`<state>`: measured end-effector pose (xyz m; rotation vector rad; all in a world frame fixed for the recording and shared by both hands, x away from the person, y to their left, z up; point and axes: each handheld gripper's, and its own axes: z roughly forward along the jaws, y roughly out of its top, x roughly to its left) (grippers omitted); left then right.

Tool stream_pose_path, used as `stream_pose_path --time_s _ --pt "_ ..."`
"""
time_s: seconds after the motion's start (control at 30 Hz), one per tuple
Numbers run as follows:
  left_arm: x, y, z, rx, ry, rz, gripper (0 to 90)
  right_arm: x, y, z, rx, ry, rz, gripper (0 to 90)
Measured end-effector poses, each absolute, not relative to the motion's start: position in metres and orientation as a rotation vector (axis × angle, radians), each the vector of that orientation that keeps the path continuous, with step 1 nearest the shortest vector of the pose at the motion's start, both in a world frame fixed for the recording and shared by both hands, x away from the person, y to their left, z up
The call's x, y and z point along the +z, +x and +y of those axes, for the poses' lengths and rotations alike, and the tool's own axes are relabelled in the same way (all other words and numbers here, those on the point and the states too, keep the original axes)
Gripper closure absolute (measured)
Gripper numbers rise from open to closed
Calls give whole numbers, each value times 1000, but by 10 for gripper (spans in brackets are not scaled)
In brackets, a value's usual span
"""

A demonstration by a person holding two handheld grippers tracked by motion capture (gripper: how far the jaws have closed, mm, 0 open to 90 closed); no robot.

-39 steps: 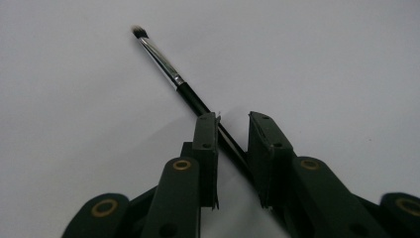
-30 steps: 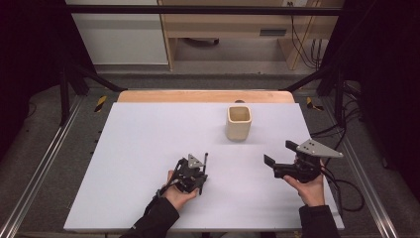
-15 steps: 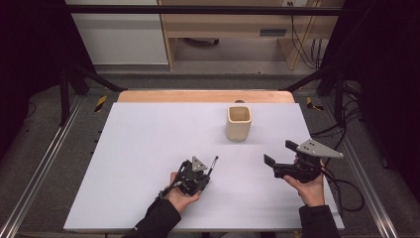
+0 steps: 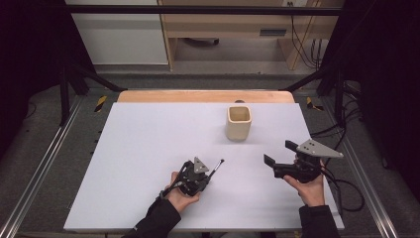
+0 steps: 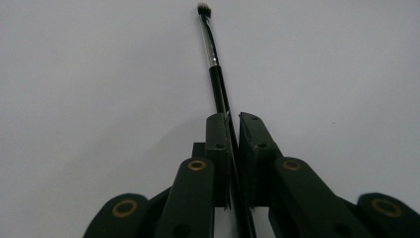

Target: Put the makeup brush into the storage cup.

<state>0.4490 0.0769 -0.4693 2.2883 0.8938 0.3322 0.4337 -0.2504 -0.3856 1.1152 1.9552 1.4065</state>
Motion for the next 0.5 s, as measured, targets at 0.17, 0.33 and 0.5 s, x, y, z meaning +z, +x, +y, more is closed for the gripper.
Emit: stream_pose_path --time_s 0.17,0.33,0.5 --pt "-468 449 77 335 2296 889 816 -385 434 -251 1407 1114 1956 70" --pt "-461 449 78 340 2288 880 723 -385 433 -251 1408 1118 1952 69" --pt "-447 453 80 292 2305 867 569 -385 434 -251 1409 1118 1954 70"
